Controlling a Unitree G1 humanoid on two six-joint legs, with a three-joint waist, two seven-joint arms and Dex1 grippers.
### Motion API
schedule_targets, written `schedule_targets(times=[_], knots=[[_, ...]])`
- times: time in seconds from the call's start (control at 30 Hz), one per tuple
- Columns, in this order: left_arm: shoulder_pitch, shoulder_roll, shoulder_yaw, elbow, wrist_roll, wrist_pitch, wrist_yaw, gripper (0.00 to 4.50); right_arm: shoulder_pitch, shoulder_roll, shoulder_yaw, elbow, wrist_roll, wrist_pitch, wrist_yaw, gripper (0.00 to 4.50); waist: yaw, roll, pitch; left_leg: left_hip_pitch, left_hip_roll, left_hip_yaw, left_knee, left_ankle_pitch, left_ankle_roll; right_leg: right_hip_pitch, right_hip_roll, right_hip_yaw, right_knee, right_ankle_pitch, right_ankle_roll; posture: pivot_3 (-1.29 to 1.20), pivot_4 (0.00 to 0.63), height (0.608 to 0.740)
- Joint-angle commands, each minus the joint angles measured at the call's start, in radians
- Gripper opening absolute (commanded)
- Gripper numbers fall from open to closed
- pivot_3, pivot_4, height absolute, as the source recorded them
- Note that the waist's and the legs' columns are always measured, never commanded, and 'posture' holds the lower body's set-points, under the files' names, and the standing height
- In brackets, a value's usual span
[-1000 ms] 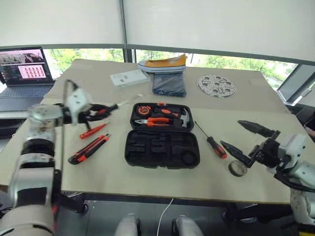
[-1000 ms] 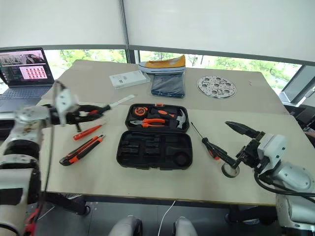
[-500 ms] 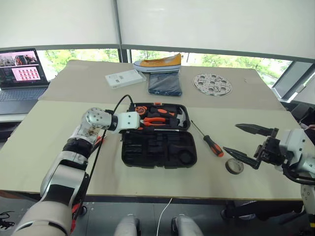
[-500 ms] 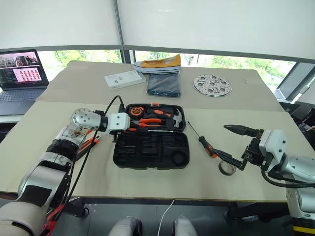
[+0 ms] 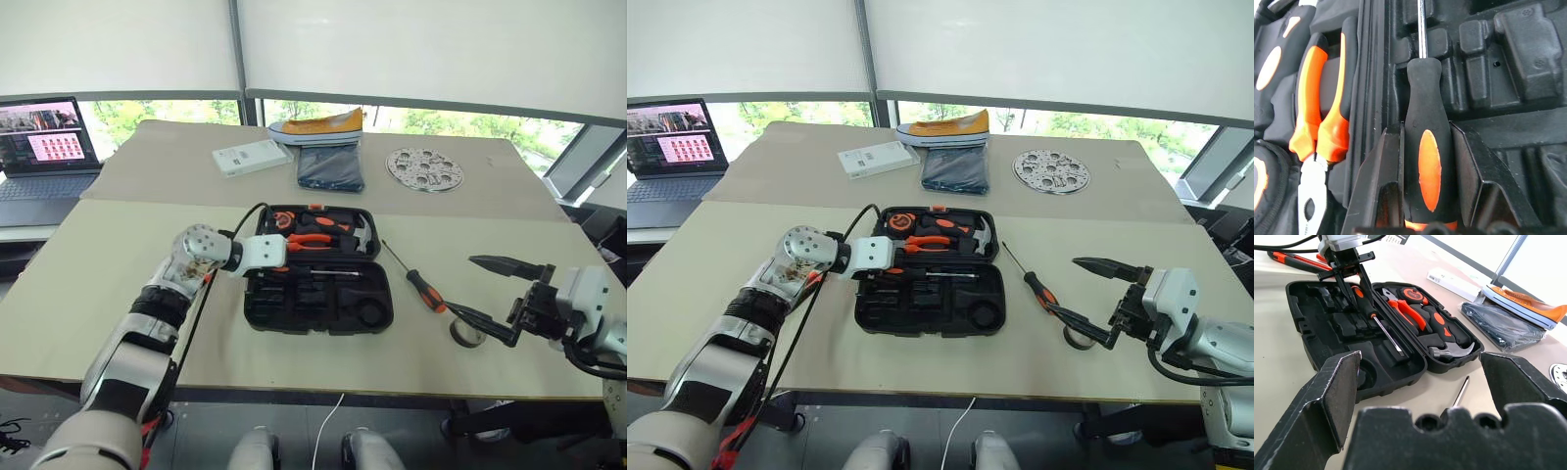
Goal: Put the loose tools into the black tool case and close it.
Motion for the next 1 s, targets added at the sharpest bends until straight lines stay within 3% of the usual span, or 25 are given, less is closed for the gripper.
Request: schedule_targets(times=[0.03, 0.5, 0.53, 0.77, 0.9, 0.97, 1.0], knots=[[0.009, 0.014, -0.002, -0.025, 0.018, 0.034, 0.036, 0.88, -0.005, -0.014, -0.029, -0.030, 0.034, 0.016, 0.005, 4.50, 0.001, 0.000, 0.000, 0.000, 0.000, 0.000, 0.000, 0.000, 0.000, 0.000, 0.000, 0.000, 0.000, 0.000, 0.000, 0.00, 0.150, 0.740], [0.022, -0.018, 0.040, -0.066, -0.034, 0.046, 0.116, 0.88, 0.002, -0.010, -0.033, -0.064, 0.079, 0.101, 0.007, 4.50, 0.005, 0.000, 0.000, 0.000, 0.000, 0.000, 0.002, 0.000, 0.000, 0.001, 0.000, 0.000, 0.000, 0.001, 0.001, 0.00, 0.150, 0.740], [0.024, -0.021, 0.049, -0.071, -0.048, 0.040, 0.118, 1.90, 0.006, -0.008, -0.039, -0.074, 0.089, 0.112, 0.000, 4.50, 0.006, 0.000, 0.000, 0.000, 0.000, 0.000, 0.002, 0.000, 0.000, 0.000, 0.000, 0.000, 0.000, 0.001, 0.000, 0.00, 0.150, 0.740], [0.052, 0.019, 0.035, -0.033, -0.033, -0.111, 0.137, 4.30, 0.038, -0.006, -0.035, -0.113, 0.099, 0.129, -0.002, 4.50, 0.004, 0.000, 0.000, -0.001, 0.000, 0.000, 0.003, 0.000, 0.000, 0.000, 0.000, 0.000, 0.000, 0.002, 0.000, 0.00, 0.150, 0.740], [0.056, -0.009, 0.068, -0.052, -0.092, -0.113, 0.147, 4.45, 0.032, -0.005, -0.033, -0.116, 0.099, 0.135, -0.005, 4.50, 0.006, 0.001, 0.000, -0.001, 0.000, 0.000, 0.003, 0.000, 0.000, 0.000, 0.000, 0.000, 0.000, 0.002, 0.001, 0.00, 0.150, 0.740], [0.086, -0.036, 0.110, -0.106, -0.189, -0.025, 0.110, 4.45, 0.034, -0.003, -0.031, -0.119, 0.100, 0.138, -0.006, 4.50, 0.006, 0.001, 0.000, -0.001, 0.000, 0.000, 0.004, 0.000, 0.000, 0.000, 0.000, 0.000, 0.000, 0.002, 0.001, 0.00, 0.150, 0.740], [0.101, -0.042, 0.122, -0.121, -0.222, 0.024, 0.092, 4.19, 0.035, -0.001, -0.031, -0.121, 0.101, 0.141, -0.007, 4.50, 0.006, 0.001, 0.000, -0.002, 0.000, 0.000, 0.004, 0.000, 0.000, 0.000, 0.000, 0.000, 0.000, 0.002, 0.001, 0.00, 0.150, 0.740]])
